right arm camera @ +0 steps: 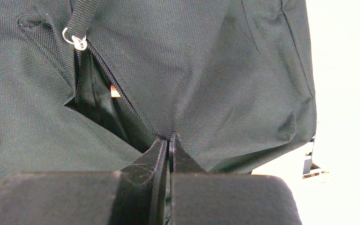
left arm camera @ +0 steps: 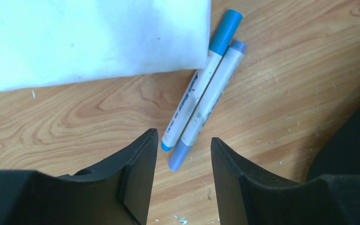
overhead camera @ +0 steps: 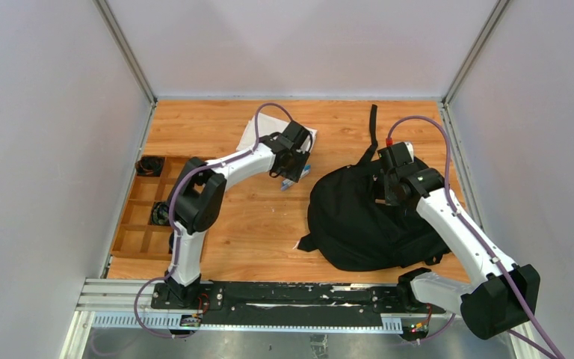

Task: Pack the student bag
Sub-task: Pick up the stationery from the center of the board.

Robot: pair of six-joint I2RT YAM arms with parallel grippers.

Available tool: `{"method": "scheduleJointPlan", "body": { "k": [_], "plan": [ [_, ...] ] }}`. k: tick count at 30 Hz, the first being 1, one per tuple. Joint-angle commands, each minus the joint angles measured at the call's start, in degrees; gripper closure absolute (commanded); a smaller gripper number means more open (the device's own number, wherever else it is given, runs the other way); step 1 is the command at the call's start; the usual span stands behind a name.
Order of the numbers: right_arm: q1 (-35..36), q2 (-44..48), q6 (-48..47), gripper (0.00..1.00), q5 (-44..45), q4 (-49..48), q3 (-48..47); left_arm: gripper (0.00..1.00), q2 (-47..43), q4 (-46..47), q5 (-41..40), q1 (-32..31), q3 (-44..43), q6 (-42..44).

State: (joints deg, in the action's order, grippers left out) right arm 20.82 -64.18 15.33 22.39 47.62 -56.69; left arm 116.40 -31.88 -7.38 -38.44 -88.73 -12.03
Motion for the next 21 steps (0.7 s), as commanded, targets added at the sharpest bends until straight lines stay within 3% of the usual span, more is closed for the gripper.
{"method": "scheduleJointPlan", "body": {
  "k": [1, 21],
  "plan": [
    [-0.88, 0.35, -0.02, 1.0, -0.68, 1.71, 0.54, 0.48, 1.43, 2.81, -2.53, 0.62, -1.01, -0.77],
    [-0.82, 0.2, 0.03, 1.0, 0.22, 2.05, -0.06, 0.55, 4.85, 7.26, -1.18, 2.13, -0.27, -1.59]
  ]
}}
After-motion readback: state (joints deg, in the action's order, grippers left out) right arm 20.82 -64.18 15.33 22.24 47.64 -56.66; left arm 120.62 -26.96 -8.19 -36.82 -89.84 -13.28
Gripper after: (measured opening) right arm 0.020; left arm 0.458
